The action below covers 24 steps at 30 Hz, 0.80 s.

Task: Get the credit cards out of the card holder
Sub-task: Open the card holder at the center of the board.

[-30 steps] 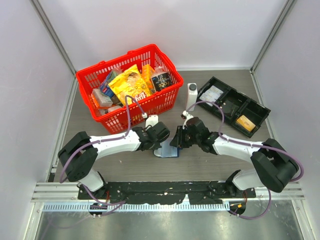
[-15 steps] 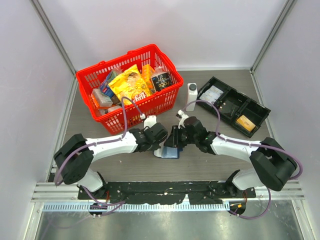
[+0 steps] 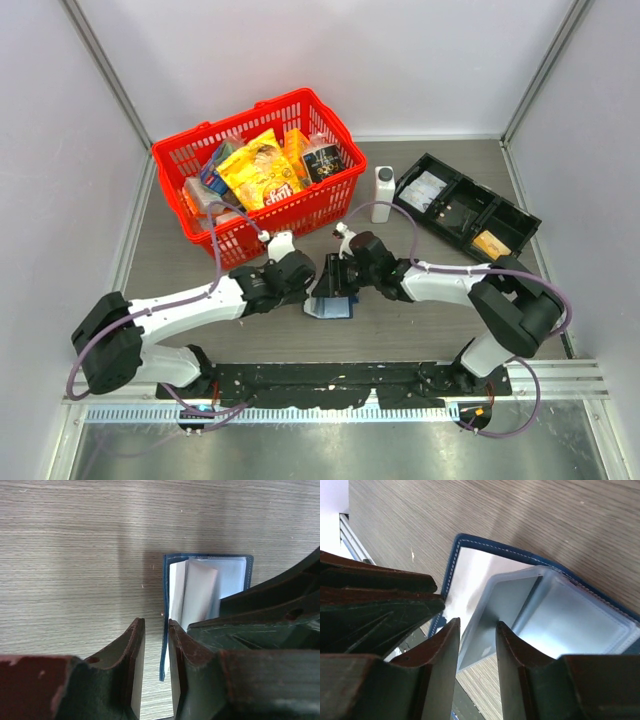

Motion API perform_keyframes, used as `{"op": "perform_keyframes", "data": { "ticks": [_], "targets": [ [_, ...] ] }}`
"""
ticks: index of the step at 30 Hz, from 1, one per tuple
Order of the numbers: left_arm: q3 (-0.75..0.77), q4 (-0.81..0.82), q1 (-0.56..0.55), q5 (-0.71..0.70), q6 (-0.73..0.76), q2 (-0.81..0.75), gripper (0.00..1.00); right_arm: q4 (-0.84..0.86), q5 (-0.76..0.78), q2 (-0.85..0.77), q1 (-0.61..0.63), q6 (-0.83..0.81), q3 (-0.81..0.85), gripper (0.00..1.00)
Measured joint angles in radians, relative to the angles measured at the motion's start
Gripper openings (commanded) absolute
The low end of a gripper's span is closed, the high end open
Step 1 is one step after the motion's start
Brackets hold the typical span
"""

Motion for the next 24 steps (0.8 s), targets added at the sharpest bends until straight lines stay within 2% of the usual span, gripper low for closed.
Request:
{"op": "perform_keyframes", "data": {
  "ticks": [4, 14, 24],
  "targets": [
    [-0.017, -0.005, 0.000, -0.007, -0.019, -0.037, 0.30, 0.000, -0.008, 0.029, 0.022, -0.001, 0.040, 0.51],
    [-0.048, -0.022, 0.001, -0.017, -0.041, -0.165, 0.31, -0.008, -0.010, 0.161, 0.032, 0.006, 0.091, 0.51],
    [-0.048, 0.030, 0.012, 0.020, -0.043, -0.098, 0.11, -0.082, 0.035, 0.110, 0.032, -0.021, 0.102, 0.42]
  ]
}}
